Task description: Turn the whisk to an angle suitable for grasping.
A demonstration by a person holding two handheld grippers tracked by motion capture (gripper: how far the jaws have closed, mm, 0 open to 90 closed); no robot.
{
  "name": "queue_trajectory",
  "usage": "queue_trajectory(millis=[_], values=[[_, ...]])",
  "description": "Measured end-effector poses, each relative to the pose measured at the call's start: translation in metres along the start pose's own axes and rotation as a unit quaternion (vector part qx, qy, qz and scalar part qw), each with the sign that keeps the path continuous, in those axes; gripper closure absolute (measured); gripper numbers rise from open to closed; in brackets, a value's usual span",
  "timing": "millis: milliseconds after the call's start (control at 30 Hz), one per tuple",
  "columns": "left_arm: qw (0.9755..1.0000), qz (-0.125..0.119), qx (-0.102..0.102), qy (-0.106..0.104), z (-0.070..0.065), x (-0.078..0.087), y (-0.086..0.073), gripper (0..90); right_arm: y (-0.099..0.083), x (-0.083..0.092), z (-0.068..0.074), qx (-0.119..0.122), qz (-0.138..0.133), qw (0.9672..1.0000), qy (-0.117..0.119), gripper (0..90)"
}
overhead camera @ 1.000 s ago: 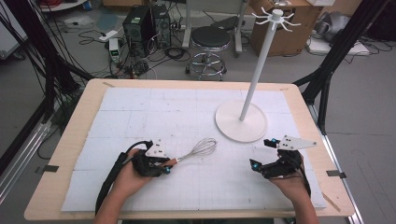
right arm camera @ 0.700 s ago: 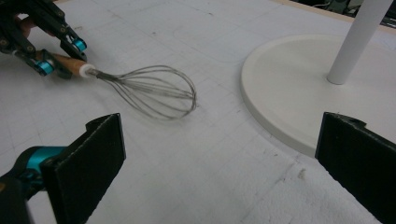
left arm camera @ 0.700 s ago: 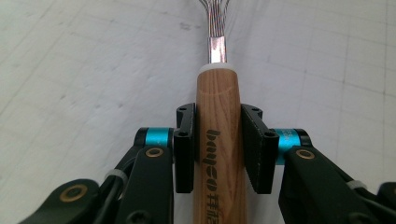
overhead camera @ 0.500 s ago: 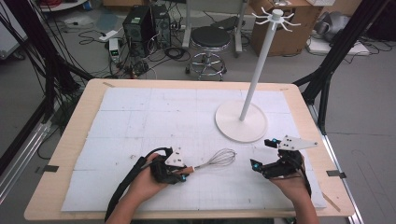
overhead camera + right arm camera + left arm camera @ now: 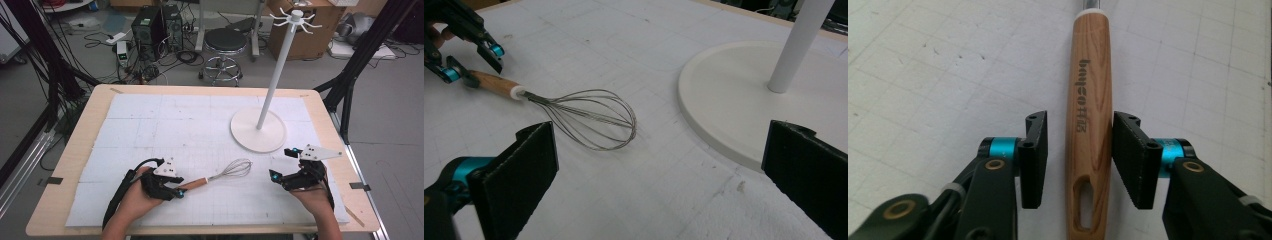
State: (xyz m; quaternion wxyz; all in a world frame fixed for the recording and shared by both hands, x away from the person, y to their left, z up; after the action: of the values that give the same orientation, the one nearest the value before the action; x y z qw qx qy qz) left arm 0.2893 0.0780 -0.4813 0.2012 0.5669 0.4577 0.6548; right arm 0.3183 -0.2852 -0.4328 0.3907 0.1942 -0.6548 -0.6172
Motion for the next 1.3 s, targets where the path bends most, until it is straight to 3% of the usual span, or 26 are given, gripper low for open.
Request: queue_trajectory(millis=[33, 133, 267, 733, 967, 1300], values=[[1.0, 0.005, -0.005, -0.006, -0.001, -0.001, 0.0, 65.3, 0.0, 0.0, 0.0, 0.0, 0.0, 1.0, 0.0, 0.4], [0.9993, 0.025, -0.028, 0.004, -0.004, -0.006, 0.001, 68.2, 0.0, -0.001, 0.0, 0.0, 0.002, 1.0, 0.0, 0.4], [0.9988, 0.025, -0.043, 0.003, -0.007, -0.011, 0.005, 70.1, 0.0, -0.002, 0.0, 0.0, 0.001, 1.0, 0.002, 0.4], [0.9971, 0.02, -0.073, -0.013, -0.017, -0.044, 0.026, 70.1, -0.001, 0.001, 0.001, 0.001, 0.001, 1.0, -0.002, 0.4], [0.9948, 0.021, -0.098, -0.017, -0.024, -0.063, 0.038, 70.0, 0.0, 0.002, 0.001, 0.001, -0.001, 1.0, -0.003, 0.4], [0.993, 0.022, -0.114, -0.025, -0.032, -0.086, 0.054, 69.9, 0.002, 0.004, -0.001, -0.001, -0.006, 1.0, -0.004, 0.4]])
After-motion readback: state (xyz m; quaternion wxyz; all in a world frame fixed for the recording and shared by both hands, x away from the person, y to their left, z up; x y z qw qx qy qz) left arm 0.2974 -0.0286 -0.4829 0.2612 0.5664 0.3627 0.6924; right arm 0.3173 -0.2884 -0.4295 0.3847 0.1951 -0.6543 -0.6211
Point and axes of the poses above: each handheld gripper's, and its own axes: x roughly backward along the jaws, y roughly out of its top, z roughly to its left, the point moved 6 cm from there along -x, roughly forward along the jaws, and after that the axes turned 12 degrees about -z, right-handed, at the moved point
